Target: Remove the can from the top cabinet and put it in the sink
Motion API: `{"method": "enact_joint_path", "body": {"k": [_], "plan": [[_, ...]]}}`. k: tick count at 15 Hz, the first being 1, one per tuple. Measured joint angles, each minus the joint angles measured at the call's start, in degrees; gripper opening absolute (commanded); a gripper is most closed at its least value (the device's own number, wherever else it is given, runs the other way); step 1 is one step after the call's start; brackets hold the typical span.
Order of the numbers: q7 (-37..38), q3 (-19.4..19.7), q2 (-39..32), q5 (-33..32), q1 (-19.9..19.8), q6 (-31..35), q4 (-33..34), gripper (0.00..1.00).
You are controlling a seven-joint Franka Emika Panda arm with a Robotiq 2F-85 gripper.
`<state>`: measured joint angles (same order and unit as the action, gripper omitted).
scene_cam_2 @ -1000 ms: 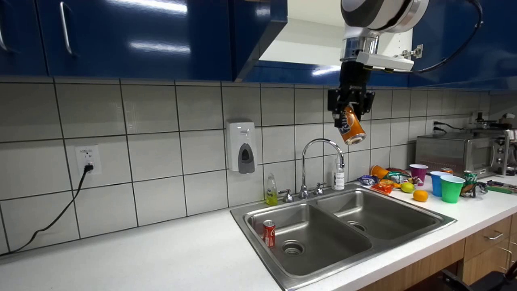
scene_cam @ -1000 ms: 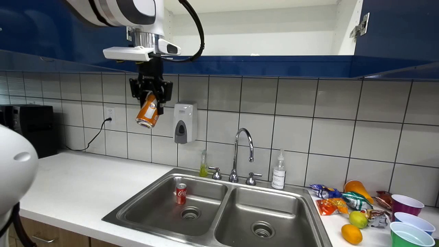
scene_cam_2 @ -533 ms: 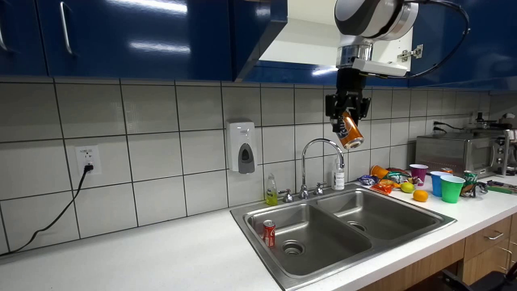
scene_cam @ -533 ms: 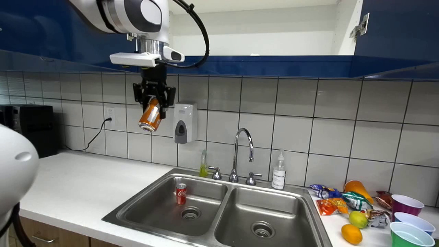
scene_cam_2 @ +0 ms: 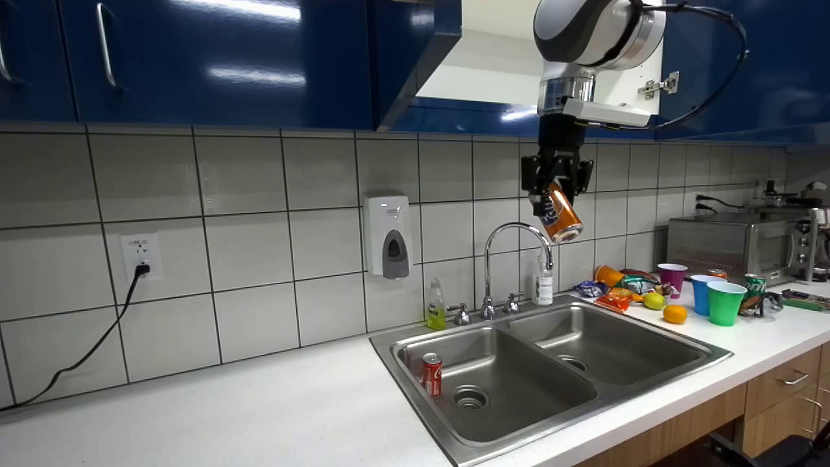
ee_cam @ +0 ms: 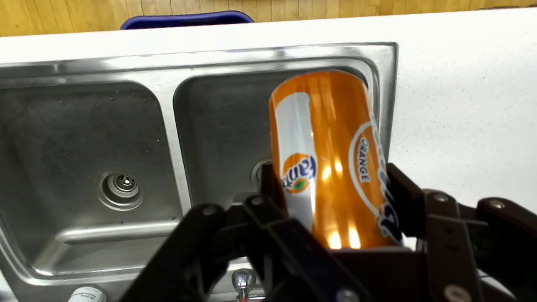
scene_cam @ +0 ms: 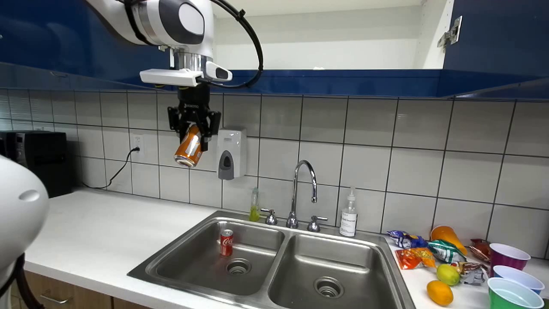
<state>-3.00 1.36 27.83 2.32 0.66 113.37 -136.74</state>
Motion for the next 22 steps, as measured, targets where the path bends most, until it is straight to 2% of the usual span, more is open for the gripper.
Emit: {"method": "enact_joint_path", "body": {"k": [13, 14, 22], "plan": [[0.0, 0.0, 0.0, 0.0, 0.0, 0.0, 0.0, 0.63], [0.0, 0.0, 0.0, 0.0, 0.0, 0.0, 0.0, 0.38], [0.0, 0.0, -1.3, -0.4, 0.0, 2.2, -1.3, 0.38]]}}
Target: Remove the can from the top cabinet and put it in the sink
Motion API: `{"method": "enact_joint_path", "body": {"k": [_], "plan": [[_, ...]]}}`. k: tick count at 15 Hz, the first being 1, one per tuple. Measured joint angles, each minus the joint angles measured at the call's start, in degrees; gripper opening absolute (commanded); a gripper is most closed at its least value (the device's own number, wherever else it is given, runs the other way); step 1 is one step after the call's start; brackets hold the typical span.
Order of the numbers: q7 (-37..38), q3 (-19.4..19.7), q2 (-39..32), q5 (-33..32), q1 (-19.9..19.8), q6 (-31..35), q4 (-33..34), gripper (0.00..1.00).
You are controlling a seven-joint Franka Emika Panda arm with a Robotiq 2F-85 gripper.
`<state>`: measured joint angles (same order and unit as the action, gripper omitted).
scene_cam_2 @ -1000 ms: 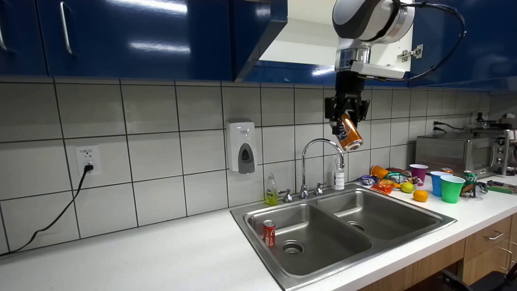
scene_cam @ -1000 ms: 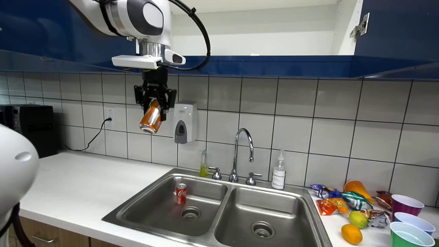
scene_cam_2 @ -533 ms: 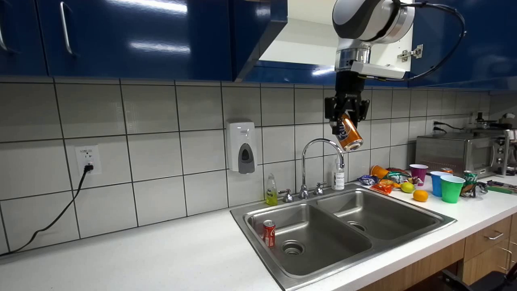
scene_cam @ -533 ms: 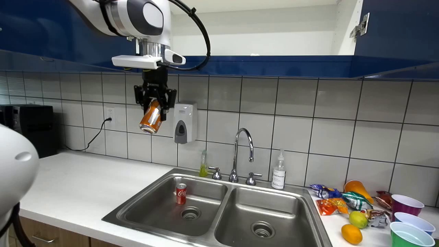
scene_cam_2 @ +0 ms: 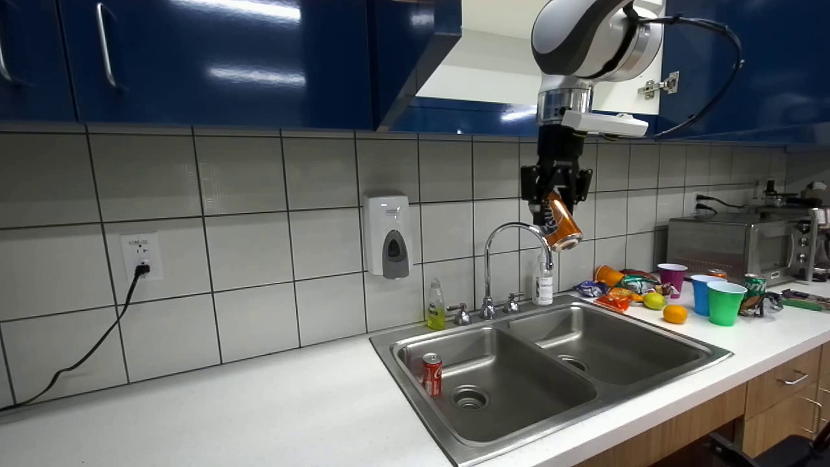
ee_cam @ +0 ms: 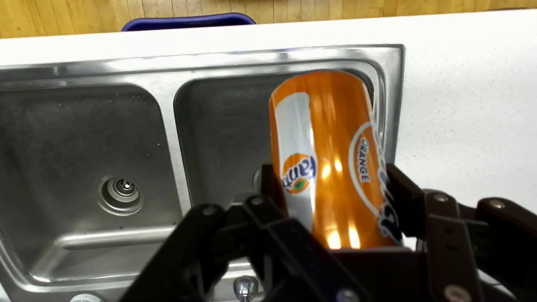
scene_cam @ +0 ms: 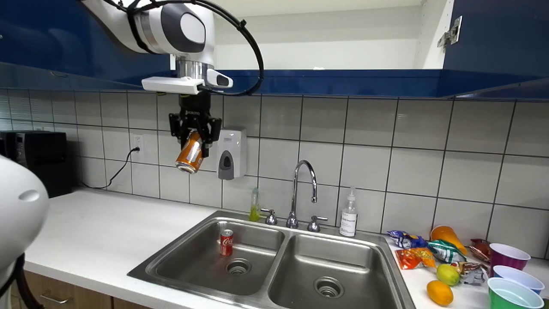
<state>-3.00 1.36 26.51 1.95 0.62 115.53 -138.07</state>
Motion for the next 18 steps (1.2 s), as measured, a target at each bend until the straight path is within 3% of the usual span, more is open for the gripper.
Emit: {"method": "enact_joint_path", "body": {"k": [18], "plan": [[0.0, 0.0, -15.5, -2.4, -0.1, 27.6, -7.1, 0.38]]}}
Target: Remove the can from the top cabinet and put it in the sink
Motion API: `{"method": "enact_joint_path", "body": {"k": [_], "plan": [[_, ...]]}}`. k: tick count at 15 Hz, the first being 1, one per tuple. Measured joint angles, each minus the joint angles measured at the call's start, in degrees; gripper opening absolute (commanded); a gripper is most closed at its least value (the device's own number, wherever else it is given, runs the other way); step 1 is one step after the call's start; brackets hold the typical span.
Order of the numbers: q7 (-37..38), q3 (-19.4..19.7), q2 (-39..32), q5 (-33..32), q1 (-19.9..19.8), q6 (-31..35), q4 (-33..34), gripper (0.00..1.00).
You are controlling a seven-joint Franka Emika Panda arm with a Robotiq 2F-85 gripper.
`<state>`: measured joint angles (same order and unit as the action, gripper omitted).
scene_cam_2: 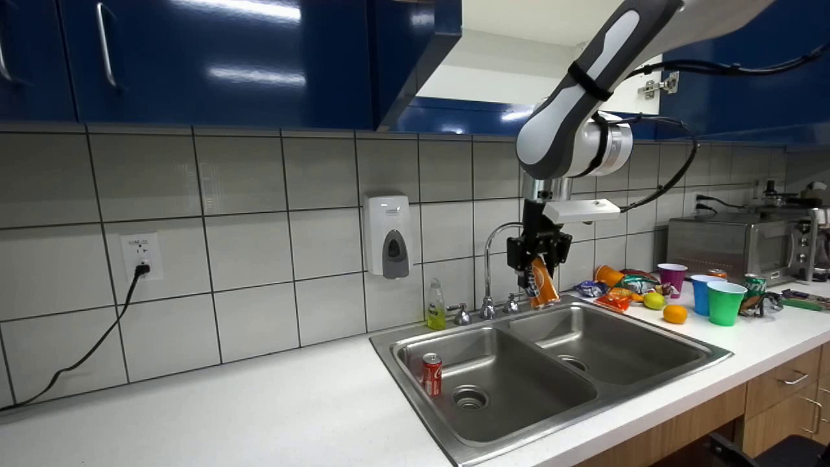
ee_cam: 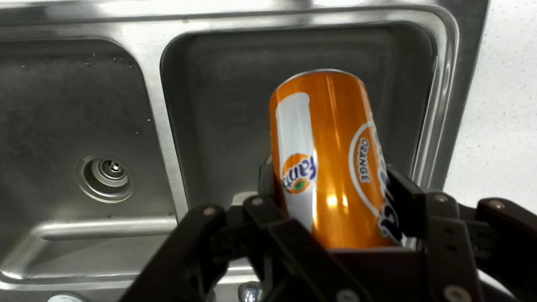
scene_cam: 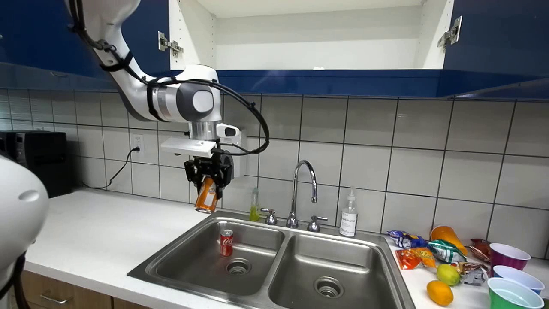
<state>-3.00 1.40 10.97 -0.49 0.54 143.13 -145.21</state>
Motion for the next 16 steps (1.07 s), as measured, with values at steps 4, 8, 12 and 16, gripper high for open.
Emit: {"method": "enact_joint_path", "body": {"k": [4, 8, 12, 16], "plan": [[0.0, 0.0, -3.0, -1.0, 0.0, 6.0, -2.4, 0.38], [0.0, 0.0, -6.8, -2.2, -0.1, 13.3, -5.0, 0.38], [0.0, 0.2, -12.0, -3.7, -0.5, 21.6, -7.0, 0.38], [0.0, 1.2, -18.5, -5.7, -0.5, 30.6, -7.4, 0.38]]}}
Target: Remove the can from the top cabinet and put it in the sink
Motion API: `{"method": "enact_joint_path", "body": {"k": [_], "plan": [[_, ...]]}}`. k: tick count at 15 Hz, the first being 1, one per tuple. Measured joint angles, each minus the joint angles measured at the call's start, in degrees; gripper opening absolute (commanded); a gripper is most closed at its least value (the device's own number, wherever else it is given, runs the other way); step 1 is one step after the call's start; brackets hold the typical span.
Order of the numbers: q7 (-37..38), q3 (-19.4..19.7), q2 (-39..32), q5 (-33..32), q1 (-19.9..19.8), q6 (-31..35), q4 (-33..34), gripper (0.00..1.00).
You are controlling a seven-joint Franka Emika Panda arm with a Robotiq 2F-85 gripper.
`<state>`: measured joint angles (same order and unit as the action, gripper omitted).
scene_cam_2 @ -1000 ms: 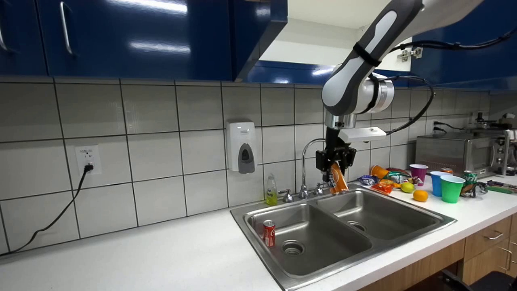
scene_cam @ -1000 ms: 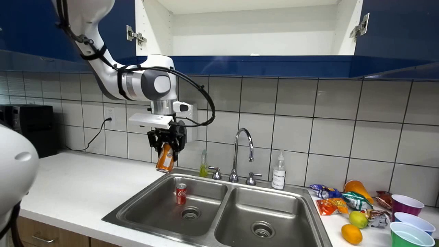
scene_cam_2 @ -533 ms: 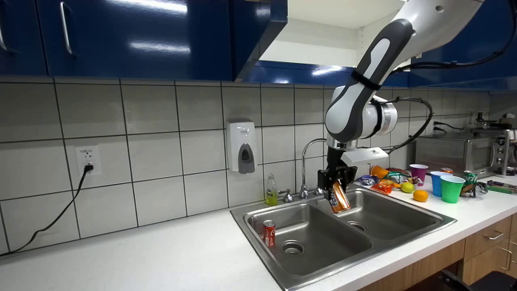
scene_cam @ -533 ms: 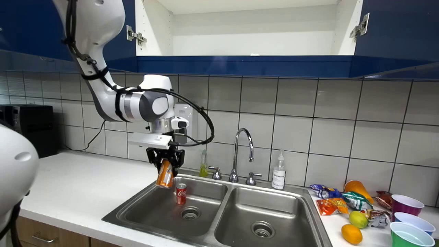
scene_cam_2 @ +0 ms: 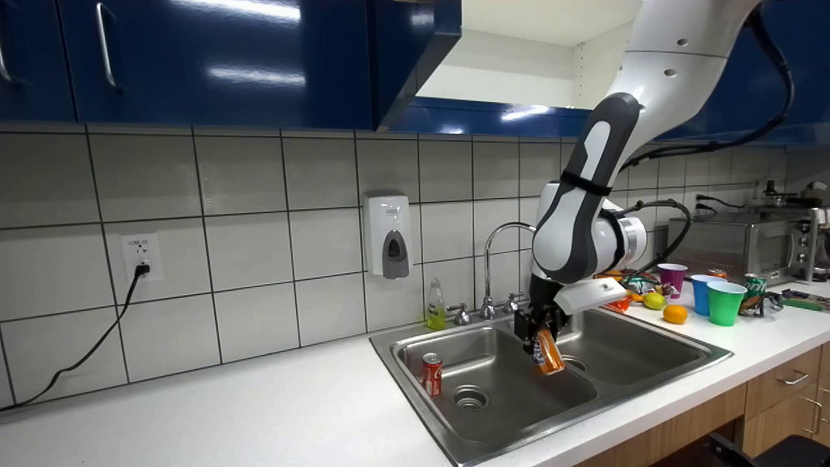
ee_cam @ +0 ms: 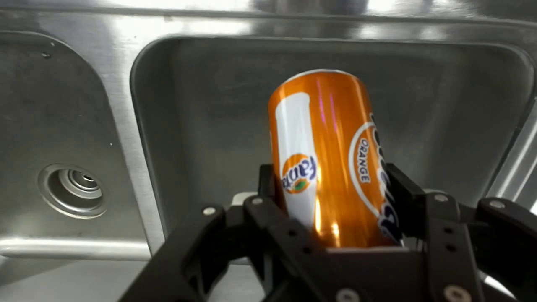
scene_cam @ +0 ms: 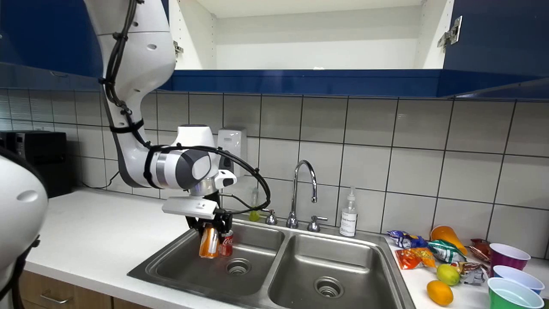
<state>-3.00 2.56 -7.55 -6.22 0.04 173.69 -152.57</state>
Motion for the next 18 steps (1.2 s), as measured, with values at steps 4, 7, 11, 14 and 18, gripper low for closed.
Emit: {"method": "enact_joint_path", "body": {"k": [4, 7, 11, 14, 18], "plan": [[0.0, 1.3, -7.1, -0.5, 0.4, 8.9, 0.5, 0.38], [-0.1, 1.9, -11.9, -0.5, 0.6, 14.2, 1.8, 0.38], [-0.1, 2.0, -16.7, -0.2, 0.6, 18.9, 4.2, 0.38], [-0.1, 2.1, -19.5, 0.0, 0.6, 22.0, 5.9, 0.38], [-0.1, 1.9, -22.9, 0.1, 0.6, 24.4, 8.5, 0.38]]}}
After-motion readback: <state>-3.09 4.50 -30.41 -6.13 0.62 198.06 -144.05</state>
